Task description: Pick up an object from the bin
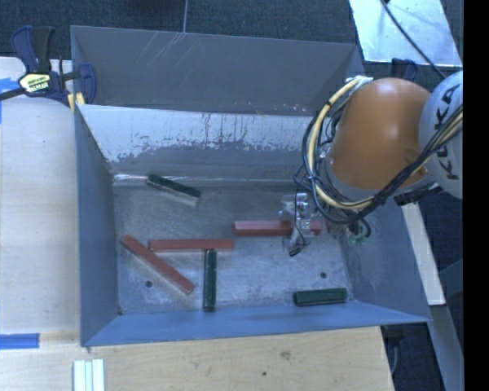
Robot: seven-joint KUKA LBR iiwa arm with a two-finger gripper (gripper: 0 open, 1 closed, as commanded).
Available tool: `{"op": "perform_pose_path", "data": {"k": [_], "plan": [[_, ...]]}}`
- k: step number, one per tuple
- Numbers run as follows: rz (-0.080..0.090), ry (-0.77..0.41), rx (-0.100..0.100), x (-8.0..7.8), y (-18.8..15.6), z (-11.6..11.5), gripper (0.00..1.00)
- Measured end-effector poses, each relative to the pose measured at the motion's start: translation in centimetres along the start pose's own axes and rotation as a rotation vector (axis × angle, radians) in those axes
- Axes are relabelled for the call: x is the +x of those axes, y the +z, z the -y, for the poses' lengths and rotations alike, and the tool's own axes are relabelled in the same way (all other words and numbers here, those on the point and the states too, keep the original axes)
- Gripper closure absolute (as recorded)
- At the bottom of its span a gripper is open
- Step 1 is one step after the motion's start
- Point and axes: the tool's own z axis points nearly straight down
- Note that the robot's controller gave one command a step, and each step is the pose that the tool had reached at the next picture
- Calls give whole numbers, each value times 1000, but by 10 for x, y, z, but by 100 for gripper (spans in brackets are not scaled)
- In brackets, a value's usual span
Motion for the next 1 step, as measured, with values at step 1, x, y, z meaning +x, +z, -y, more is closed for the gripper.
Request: {"op": "perform_pose_path", "data": {"k": [1], "plan": [[-3, -342, -1, -16, -74, -2, 100]]}}
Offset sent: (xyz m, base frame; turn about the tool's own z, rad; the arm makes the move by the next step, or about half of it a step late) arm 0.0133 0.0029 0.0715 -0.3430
